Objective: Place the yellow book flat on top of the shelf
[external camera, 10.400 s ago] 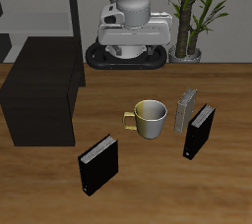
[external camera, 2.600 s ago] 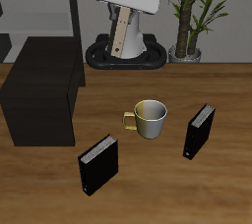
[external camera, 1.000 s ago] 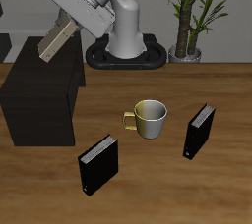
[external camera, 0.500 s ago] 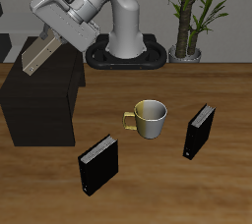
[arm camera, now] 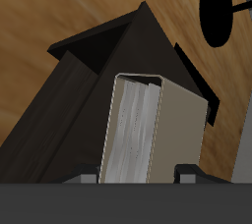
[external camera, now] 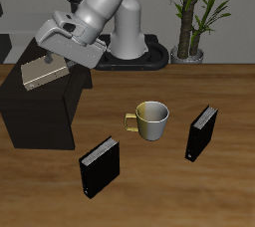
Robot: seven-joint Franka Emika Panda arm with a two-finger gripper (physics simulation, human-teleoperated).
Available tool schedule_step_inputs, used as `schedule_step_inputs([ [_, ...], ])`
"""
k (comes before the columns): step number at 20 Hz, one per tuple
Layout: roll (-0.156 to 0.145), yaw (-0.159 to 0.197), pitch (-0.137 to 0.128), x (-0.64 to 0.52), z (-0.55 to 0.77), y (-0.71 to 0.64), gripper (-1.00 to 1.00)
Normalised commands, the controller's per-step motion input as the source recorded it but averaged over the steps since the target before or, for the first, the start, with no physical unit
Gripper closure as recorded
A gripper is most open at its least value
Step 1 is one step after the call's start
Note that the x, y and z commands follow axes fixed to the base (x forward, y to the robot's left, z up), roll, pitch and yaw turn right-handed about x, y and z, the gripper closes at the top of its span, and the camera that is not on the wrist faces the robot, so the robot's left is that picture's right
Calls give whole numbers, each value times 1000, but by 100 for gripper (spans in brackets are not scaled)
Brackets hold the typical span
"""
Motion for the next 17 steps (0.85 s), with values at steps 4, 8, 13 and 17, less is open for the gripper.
schedule_step_inputs([
  [4,101,-9,68,137,-243,454,-100],
  [8,57,-21,-3,8,85,393,-100],
  [13,47,-34,-12,7,113,286,-100],
  [17,70,-9,3,-1,33,239,-100],
])
